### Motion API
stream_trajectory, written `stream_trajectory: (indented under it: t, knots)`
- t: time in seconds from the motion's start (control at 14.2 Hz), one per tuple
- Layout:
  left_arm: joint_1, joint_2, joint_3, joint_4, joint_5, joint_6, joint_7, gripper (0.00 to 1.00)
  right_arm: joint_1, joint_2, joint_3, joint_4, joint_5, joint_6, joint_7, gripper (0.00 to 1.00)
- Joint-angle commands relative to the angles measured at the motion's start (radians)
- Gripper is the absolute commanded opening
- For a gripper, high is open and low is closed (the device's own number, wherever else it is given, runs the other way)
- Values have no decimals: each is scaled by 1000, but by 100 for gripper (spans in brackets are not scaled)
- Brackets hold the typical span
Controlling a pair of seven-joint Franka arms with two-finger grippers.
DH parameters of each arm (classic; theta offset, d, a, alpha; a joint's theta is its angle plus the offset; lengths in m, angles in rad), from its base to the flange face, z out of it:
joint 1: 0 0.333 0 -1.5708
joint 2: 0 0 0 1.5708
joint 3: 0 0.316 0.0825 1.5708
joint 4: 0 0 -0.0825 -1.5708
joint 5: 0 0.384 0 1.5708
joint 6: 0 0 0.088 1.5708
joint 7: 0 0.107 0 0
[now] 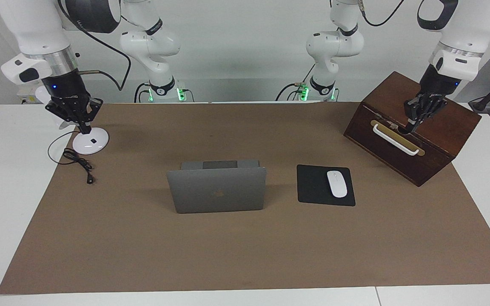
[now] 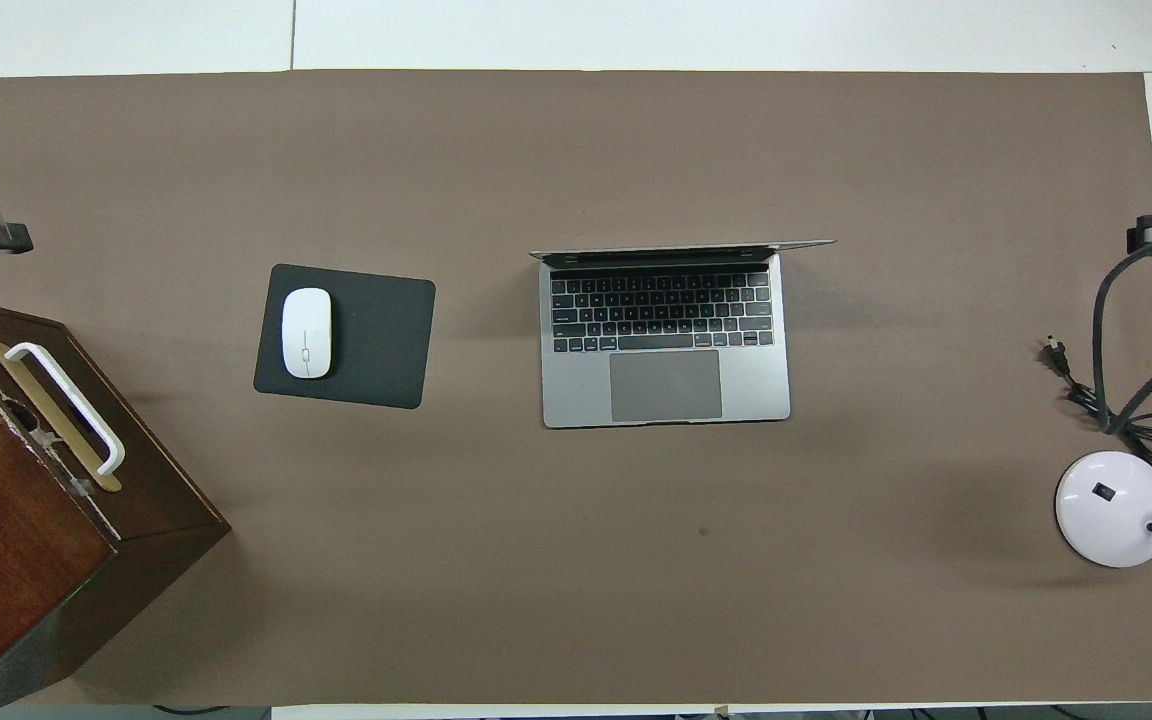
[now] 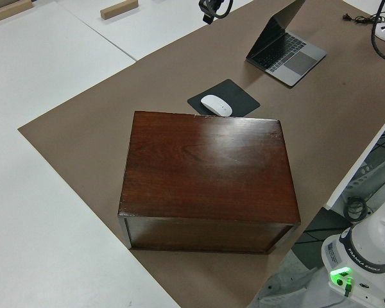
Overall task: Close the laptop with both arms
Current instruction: 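Reach the left gripper toward the laptop front while the right gripper reaches the lid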
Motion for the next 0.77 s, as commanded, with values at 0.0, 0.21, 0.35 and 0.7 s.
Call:
stream_trajectory:
  t: [0.0, 0.21, 0.35, 0.7]
  knots:
    - [-9, -13, 3, -61, -14, 84, 79, 0, -7, 3, 1, -10, -11, 54, -58, 0]
    - [-35, -56, -6, -203, -14, 242, 80, 0, -6, 8, 5, -10, -14, 117, -62, 0]
    - [-86, -88, -5, -292, -16, 328, 91, 0, -4, 20, 16, -8, -14, 163, -58, 0]
    - [-231, -161, -5, -510, -16, 524, 181, 0, 5, 43, 87, -8, -13, 255, 46, 0]
